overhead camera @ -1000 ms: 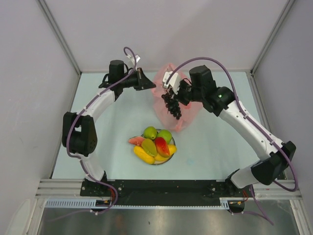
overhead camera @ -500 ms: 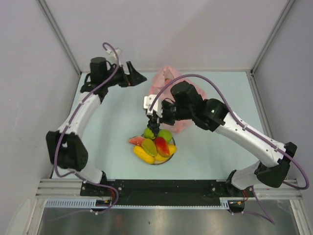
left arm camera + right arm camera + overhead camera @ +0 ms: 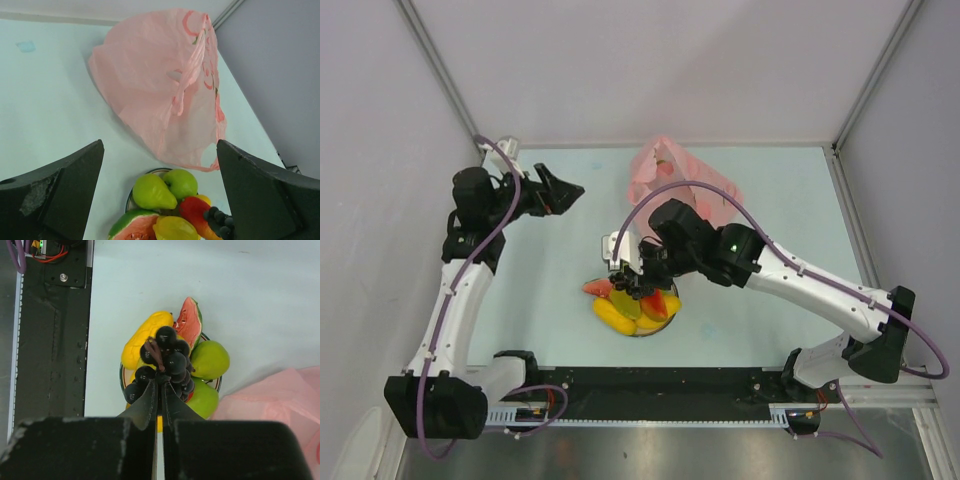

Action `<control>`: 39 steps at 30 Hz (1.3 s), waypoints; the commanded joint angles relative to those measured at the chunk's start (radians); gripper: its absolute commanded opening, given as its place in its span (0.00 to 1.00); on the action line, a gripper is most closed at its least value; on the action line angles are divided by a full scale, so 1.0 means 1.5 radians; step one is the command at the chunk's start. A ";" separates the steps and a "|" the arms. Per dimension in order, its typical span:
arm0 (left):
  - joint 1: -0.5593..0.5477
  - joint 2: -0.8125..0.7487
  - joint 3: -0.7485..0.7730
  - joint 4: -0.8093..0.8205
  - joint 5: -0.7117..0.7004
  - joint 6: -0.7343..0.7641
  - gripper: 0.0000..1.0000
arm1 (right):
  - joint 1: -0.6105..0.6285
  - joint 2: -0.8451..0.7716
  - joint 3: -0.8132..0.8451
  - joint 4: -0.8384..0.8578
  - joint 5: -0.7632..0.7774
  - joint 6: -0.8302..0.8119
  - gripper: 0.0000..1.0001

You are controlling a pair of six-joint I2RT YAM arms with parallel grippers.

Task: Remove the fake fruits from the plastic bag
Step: Place the fake fruit on the plate.

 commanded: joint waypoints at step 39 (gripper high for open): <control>0.028 -0.061 -0.054 0.047 0.036 -0.038 1.00 | -0.109 0.073 0.003 0.153 0.056 -0.002 0.00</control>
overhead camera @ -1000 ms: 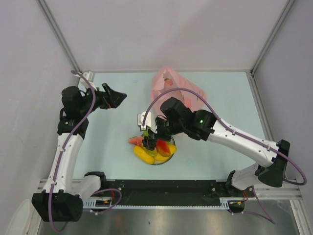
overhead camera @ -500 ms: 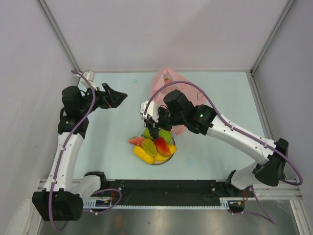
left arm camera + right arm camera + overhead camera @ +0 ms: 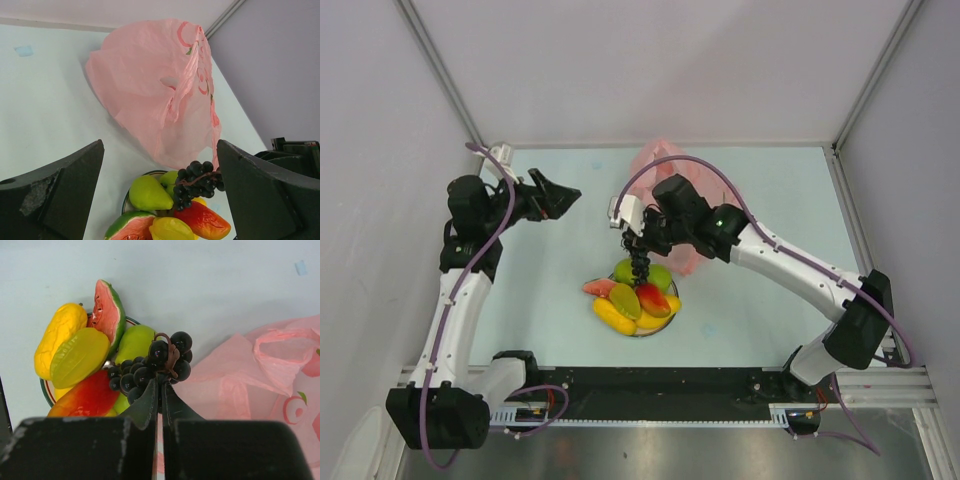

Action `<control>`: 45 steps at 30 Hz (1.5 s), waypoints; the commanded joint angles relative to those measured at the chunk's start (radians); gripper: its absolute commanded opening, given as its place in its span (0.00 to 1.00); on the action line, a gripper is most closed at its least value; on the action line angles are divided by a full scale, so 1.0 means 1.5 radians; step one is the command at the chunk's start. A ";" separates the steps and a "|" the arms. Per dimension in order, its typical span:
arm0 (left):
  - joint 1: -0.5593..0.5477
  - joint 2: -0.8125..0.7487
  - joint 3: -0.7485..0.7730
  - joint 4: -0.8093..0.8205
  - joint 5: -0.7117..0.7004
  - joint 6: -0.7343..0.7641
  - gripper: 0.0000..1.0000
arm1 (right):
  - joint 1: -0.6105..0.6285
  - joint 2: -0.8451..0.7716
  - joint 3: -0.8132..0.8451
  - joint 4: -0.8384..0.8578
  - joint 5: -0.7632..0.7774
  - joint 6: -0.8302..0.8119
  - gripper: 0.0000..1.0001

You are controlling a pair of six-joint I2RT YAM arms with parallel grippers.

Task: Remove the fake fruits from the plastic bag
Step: Place the fake fruit on the plate.

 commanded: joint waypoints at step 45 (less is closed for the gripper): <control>0.019 -0.037 -0.036 0.050 0.032 -0.044 1.00 | 0.076 -0.024 -0.046 0.014 0.023 -0.096 0.00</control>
